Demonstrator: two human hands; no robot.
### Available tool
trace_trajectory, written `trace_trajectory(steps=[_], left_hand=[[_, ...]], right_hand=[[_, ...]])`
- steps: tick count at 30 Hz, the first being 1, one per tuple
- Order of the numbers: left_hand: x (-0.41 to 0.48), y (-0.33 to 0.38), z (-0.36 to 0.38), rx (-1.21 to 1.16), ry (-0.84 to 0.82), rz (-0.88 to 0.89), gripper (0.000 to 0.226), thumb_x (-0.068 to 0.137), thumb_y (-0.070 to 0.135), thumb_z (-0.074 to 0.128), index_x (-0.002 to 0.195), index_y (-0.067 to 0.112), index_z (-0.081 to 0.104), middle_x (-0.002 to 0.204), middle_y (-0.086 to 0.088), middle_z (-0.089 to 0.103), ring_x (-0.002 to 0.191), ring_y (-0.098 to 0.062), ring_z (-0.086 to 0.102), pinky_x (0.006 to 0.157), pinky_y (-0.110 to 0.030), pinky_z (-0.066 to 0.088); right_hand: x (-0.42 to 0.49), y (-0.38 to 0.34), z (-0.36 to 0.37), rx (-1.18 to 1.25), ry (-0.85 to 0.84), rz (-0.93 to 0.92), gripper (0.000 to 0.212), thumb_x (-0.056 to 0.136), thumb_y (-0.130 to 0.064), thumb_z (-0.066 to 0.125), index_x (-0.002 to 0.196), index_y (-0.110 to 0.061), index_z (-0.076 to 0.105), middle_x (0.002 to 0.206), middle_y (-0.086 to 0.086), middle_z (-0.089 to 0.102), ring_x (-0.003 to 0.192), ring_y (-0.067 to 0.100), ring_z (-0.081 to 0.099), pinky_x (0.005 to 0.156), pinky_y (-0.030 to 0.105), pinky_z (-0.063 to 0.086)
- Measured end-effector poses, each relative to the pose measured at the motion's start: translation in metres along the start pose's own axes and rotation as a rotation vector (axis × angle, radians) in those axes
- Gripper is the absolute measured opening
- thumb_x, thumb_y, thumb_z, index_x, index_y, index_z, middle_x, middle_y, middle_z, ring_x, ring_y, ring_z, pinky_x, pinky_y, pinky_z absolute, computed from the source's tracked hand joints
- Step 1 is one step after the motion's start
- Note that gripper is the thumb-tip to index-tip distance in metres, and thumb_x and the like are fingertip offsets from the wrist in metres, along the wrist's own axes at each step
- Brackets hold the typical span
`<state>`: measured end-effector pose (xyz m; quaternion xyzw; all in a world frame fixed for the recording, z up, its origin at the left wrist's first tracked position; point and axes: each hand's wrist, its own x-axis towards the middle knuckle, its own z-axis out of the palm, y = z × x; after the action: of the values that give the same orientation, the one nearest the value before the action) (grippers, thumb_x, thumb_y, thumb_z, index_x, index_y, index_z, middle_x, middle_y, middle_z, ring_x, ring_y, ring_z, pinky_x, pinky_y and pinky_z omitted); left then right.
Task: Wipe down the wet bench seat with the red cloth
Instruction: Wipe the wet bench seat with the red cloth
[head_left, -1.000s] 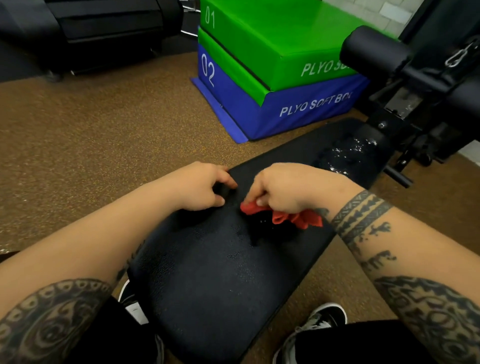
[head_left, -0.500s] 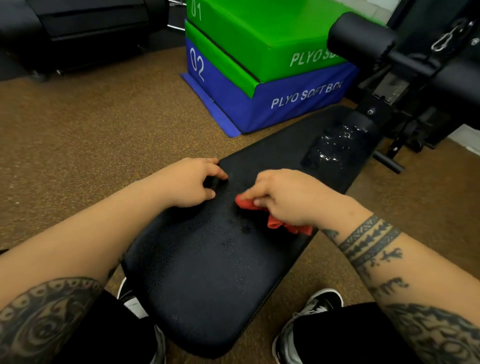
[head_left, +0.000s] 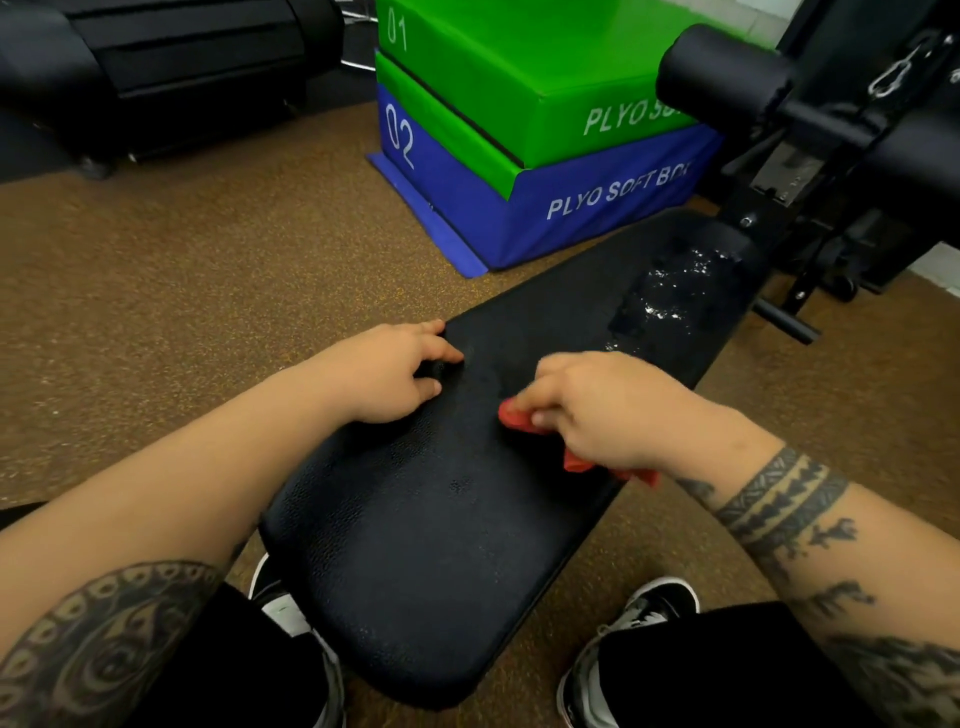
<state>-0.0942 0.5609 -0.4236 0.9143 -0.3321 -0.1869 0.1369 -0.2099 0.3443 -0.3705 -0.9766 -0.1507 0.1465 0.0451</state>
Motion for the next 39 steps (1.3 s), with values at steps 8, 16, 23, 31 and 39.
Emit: trace_trajectory(steps=[8,16,23,31,39], left_hand=[[0.001,-0.001,0.006,0.025,0.0,0.014,0.073,0.086,0.058,0.064,0.151,0.04,0.035,0.166,-0.001,0.019,0.15,-0.027,0.026,0.12,-0.045,0.027],[0.003,0.004,0.004,0.017,-0.006,-0.005,0.073,0.085,0.056,0.067,0.15,0.04,0.037,0.166,0.001,0.019,0.15,-0.025,0.027,0.12,-0.043,0.027],[0.003,0.01,0.0,0.027,-0.011,-0.022,0.073,0.084,0.053,0.069,0.149,0.038,0.039,0.166,0.001,0.02,0.15,-0.021,0.027,0.121,-0.038,0.026],[0.003,0.008,0.0,0.047,-0.018,-0.033,0.073,0.085,0.054,0.068,0.149,0.039,0.039,0.166,0.001,0.019,0.15,-0.024,0.025,0.12,-0.045,0.027],[0.006,0.052,0.014,0.1,0.091,0.055,0.068,0.085,0.05,0.07,0.146,0.041,0.042,0.166,0.001,0.019,0.152,-0.029,0.018,0.121,-0.049,0.024]], right_hand=[[-0.008,-0.035,0.041,0.041,0.102,0.039,0.033,0.097,-0.047,0.05,0.13,-0.05,0.054,0.108,-0.007,0.05,0.101,0.025,0.06,0.083,0.04,0.051],[-0.04,-0.024,0.018,-0.062,0.118,0.163,0.031,0.096,-0.046,0.047,0.125,-0.051,0.055,0.103,-0.008,0.049,0.1,0.027,0.062,0.074,0.034,0.047],[-0.029,-0.047,0.066,-0.109,0.293,0.226,0.031,0.084,-0.034,0.068,0.114,-0.039,0.064,0.086,0.002,0.049,0.057,0.027,0.058,0.045,0.032,0.031],[-0.078,0.014,0.067,-0.087,0.332,0.655,0.023,0.099,-0.03,0.043,0.118,-0.026,0.057,0.092,0.0,0.036,0.081,0.031,0.065,0.058,0.034,0.039],[-0.06,-0.016,0.081,-0.105,0.513,0.387,0.02,0.083,-0.035,0.068,0.102,-0.027,0.069,0.078,0.003,0.051,0.049,0.025,0.058,0.038,0.03,0.04]])
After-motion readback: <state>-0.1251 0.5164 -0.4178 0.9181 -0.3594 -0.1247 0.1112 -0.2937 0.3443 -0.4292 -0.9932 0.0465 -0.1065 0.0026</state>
